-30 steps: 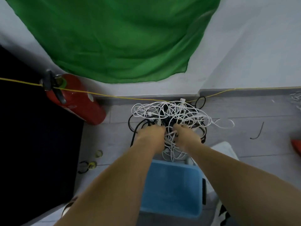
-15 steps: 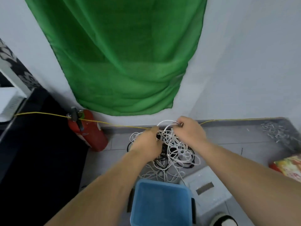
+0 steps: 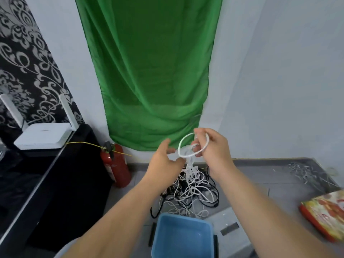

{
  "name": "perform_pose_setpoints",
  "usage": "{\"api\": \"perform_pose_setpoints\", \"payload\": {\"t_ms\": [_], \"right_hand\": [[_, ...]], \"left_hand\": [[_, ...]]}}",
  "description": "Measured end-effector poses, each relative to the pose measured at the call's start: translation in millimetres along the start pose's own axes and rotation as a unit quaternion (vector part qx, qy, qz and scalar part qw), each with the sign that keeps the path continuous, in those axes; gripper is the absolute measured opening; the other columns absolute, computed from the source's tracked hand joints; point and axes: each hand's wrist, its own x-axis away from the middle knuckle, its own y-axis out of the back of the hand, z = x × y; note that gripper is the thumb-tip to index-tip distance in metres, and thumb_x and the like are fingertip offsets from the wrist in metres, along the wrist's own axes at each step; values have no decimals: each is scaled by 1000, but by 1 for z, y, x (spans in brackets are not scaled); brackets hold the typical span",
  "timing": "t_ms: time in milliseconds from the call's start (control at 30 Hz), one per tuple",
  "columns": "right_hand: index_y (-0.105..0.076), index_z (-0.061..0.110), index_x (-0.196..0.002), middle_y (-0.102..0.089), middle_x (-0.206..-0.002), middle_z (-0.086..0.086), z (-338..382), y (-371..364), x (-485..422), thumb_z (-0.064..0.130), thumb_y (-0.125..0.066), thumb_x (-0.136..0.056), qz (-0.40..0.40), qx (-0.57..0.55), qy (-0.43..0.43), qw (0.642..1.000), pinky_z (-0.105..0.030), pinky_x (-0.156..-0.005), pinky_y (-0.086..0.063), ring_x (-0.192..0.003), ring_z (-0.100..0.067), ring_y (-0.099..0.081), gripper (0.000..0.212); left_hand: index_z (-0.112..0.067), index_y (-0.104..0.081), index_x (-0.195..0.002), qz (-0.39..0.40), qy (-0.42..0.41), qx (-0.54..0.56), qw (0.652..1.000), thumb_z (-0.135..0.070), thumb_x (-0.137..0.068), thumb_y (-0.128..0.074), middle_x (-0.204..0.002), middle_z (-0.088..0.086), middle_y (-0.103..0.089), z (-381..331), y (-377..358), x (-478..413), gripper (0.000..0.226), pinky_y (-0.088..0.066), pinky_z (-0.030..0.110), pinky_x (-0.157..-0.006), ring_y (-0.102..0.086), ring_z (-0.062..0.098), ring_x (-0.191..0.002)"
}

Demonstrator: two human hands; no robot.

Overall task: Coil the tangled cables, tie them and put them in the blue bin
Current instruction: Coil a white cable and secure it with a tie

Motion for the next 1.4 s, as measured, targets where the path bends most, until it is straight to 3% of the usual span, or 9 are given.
{"api": "perform_pose_setpoints", "payload": {"t_ms": [333,467,567,733,833,967,1167,1300,1400], "right_hand": [[-75,5,-99,-38,-55,-5,5,-1,-18,19,-67,-96,191,-3,-54,980,-28,-51,-21,-47,-16,-30,17],[-76,10,-95,-52,-60,-4,-2,9,-48,15,-78,-88,84,23,-42,995,-26,-50,-41,-52,-14,-47,9],[-61,-4,-107,-54,-85,-12,-23,13,-69,4,-79,-76,44,-47,-78,995,-44,-79,-56,-79,-24,-57,37],[-60,21,-117,-59,-111,0,-42,18,-64,9,-64,-88,131,341,-105,925,-33,-82,-54,-84,-16,-64,32],[-65,14,-127,-68,-119,-1,-47,18,-51,19,-77,-82,281,315,-161,892,-44,-93,-57,-103,-20,-68,47],[-60,8,-91,-64,-83,3,-39,2,-36,32,-51,-102,314,397,-21,862,-35,-72,-49,-77,-19,-62,28],[-68,12,-106,-78,-89,-5,-34,4,-39,29,-49,-108,214,176,-70,958,-31,-58,-47,-65,-17,-66,26],[-70,10,-95,-77,-79,-8,-25,5,-43,22,-49,-106,167,42,-93,981,-30,-57,-39,-58,-18,-54,26],[-66,7,-79,-66,-65,-12,-14,4,-45,21,-49,-104,136,-125,-144,972,-32,-59,-45,-56,-22,-56,33]], "left_hand": [[-22,-65,-83,148,-62,-151,975,-20,-91,-63,-77,0,-74,5,-16,-49,9,-50,20,-57,-63,0,-58],[-12,-69,-83,155,-27,-225,961,-39,-96,-61,-74,5,-75,13,-17,-72,31,-51,27,-58,-65,14,-60],[-11,-69,-83,162,-4,-261,952,-32,-100,-58,-72,6,-76,19,-17,-85,29,-58,34,-65,-72,26,-68],[-5,-65,-87,79,2,-116,990,-31,-105,-53,-67,7,-75,2,-13,-88,33,-59,36,-54,-70,21,-52],[-1,-66,-90,24,-29,9,999,-30,-106,-53,-70,9,-75,-22,-11,-81,36,-51,33,-51,-68,27,-56],[-5,-70,-96,12,-35,143,989,-28,-105,-55,-80,12,-77,-41,-11,-70,28,-54,39,-63,-68,30,-66],[-14,-57,-137,0,-54,57,997,-12,-102,-58,-114,4,-72,-28,-3,-78,36,-62,42,-78,-75,19,-82],[-17,-63,-136,81,-46,-139,986,7,-85,-54,-128,-4,-68,-8,16,-83,57,-49,26,-103,-62,7,-118],[-24,-73,-114,184,-27,-172,967,-1,-85,-66,-109,-9,-75,5,17,-78,38,-54,27,-90,-66,2,-102]]}}
